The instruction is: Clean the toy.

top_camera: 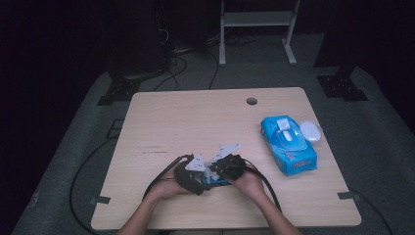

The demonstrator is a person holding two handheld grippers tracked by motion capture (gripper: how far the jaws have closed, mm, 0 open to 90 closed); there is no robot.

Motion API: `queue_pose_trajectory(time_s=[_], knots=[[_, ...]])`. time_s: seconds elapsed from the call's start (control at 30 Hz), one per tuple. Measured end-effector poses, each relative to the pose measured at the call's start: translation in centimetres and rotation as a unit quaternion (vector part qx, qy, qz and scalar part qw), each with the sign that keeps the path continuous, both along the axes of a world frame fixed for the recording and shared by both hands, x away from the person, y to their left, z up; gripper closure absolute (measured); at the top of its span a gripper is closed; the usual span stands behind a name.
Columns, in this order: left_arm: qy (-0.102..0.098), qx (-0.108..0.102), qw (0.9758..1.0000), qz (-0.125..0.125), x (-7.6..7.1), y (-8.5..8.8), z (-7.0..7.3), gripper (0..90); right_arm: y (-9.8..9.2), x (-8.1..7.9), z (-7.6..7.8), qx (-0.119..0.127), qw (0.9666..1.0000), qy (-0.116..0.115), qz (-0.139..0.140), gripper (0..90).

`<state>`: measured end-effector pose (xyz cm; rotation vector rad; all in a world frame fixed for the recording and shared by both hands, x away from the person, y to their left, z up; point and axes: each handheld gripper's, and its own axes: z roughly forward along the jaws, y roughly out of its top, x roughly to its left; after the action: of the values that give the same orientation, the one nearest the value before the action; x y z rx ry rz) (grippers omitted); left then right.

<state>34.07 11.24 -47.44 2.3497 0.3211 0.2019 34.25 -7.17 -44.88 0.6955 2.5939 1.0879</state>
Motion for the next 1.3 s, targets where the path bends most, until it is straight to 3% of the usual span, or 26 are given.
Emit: queue_pose_trajectory(time_s=[0.13, 0.23, 0.4, 0.67, 0.9, 0.97, 1.0, 1.17, 1.2, 1.3], knots=[[-0.002, 0.001, 1.0, -0.001, 0.0, 0.0, 0.0, 24.7, -2.3, 0.5, 0.3, 0.011, 0.9996, 0.001, -0.024, 85.8], [0.0, -0.001, 1.0, 0.0, 0.0, 0.0, 0.0, 24.8, -2.6, 0.5, 0.3, 0.019, 0.9994, 0.008, -0.029, 85.8], [-0.003, 0.002, 1.0, -0.003, 0.1, 0.0, 0.0, 24.7, -2.2, 0.1, 0.2, 0.014, 0.9997, -0.003, -0.021, 85.8], [-0.004, 0.004, 1.0, -0.003, 0.0, 0.0, 0.0, 24.8, -4.1, 0.5, 0.3, 0.012, 0.9991, 0.005, -0.041, 85.8], [-0.002, 0.001, 1.0, -0.004, 0.1, 0.1, 0.0, 24.8, -5.1, 0.3, 0.4, -0.006, 0.999, -0.004, -0.044, 85.8], [-0.002, 0.0, 1.0, -0.004, 0.1, 0.0, 0.0, 24.8, -6.0, 0.3, 0.2, 0.0, 0.9985, 0.006, -0.054, 85.8], [-0.002, 0.002, 1.0, -0.004, 0.1, 0.0, 0.0, 24.8, -6.5, 0.3, 0.0, 0.018, 0.9977, 0.02, -0.063, 85.8], [-0.004, 0.004, 1.0, -0.004, 0.1, 0.0, 0.0, 24.8, -5.5, 0.4, 0.2, 0.02, 0.9984, 0.013, -0.052, 85.8], [-0.004, 0.003, 1.0, -0.003, 0.1, 0.0, 0.0, 24.8, -4.2, 0.6, 0.3, 0.021, 0.999, 0.012, -0.038, 85.7], [-0.002, 0.001, 1.0, -0.002, 0.0, 0.0, 0.0, 24.8, -3.0, 0.8, 0.3, 0.019, 0.9993, 0.014, -0.027, 85.7]])
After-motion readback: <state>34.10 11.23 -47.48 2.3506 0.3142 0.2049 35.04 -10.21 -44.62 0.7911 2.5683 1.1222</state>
